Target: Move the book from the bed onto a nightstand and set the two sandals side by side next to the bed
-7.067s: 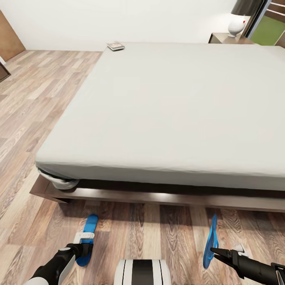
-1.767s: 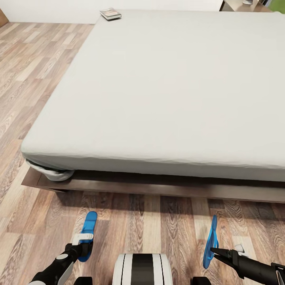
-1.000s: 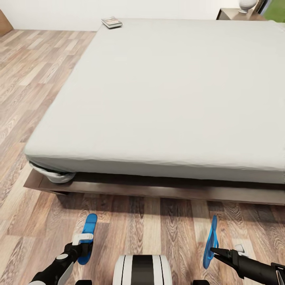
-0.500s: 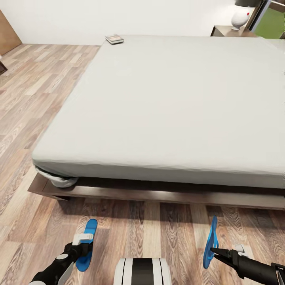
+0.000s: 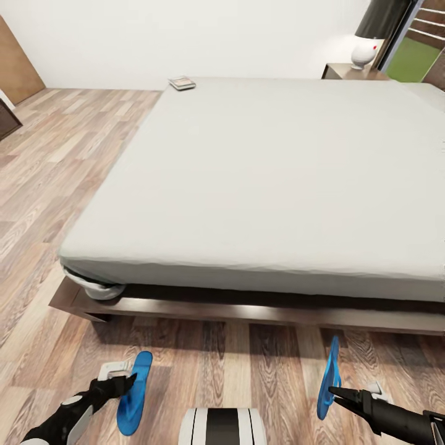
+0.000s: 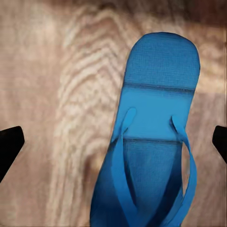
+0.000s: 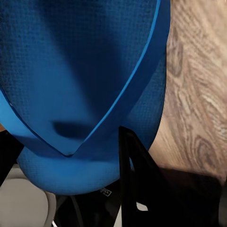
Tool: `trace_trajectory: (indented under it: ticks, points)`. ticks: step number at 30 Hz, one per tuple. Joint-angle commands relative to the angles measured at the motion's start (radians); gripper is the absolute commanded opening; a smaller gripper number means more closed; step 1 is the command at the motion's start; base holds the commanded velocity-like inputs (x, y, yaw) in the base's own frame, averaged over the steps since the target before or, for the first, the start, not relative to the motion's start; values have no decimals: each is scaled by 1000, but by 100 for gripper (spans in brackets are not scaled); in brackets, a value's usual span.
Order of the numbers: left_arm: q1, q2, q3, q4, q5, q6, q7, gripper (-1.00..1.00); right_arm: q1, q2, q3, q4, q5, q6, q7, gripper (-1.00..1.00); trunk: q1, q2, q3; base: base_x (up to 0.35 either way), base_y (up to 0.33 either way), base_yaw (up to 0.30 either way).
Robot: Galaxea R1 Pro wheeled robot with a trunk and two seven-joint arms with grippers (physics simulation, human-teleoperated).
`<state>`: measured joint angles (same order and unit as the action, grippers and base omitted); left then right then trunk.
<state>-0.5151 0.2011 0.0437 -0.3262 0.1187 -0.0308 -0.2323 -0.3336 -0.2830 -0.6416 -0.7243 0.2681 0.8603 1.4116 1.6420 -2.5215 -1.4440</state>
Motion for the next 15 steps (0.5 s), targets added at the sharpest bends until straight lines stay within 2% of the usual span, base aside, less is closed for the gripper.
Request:
trace_trajectory:
  ticks: [1, 3, 7, 8, 10, 13, 15]
  points:
    - [0, 24, 7, -3, 22, 23, -79, 100, -1, 1, -4, -1, 11, 9, 9, -100, -1, 0, 3, 0, 0, 0]
    - [0, 60, 9, -7, 39, 74, -217, 100, -1, 1, -4, 0, 11, 9, 9, -100, -1, 0, 7, 0, 0, 0]
    - [0, 120, 8, -3, 63, 127, -550, 100, -1, 1, -4, 0, 12, 9, 9, -100, -1, 0, 7, 0, 0, 0]
    - [0, 125, 7, 0, 64, 130, -595, 100, -1, 1, -4, 0, 12, 9, 9, -100, -1, 0, 7, 0, 0, 0]
    - [0, 132, 5, 16, 66, 132, -651, 100, -1, 1, -4, 0, 13, 8, 6, -100, -1, 0, 7, 0, 0, 0]
    - [0, 134, 5, 34, 68, 132, -675, 100, -1, 5, 0, 0, 21, 4, -6, -100, -1, 0, 7, 0, 0, 0]
    - [0, 135, 5, 36, 68, 132, -680, 100, -1, 6, 7, 0, 50, 2, -72, -100, -1, 0, 7, 0, 0, 0]
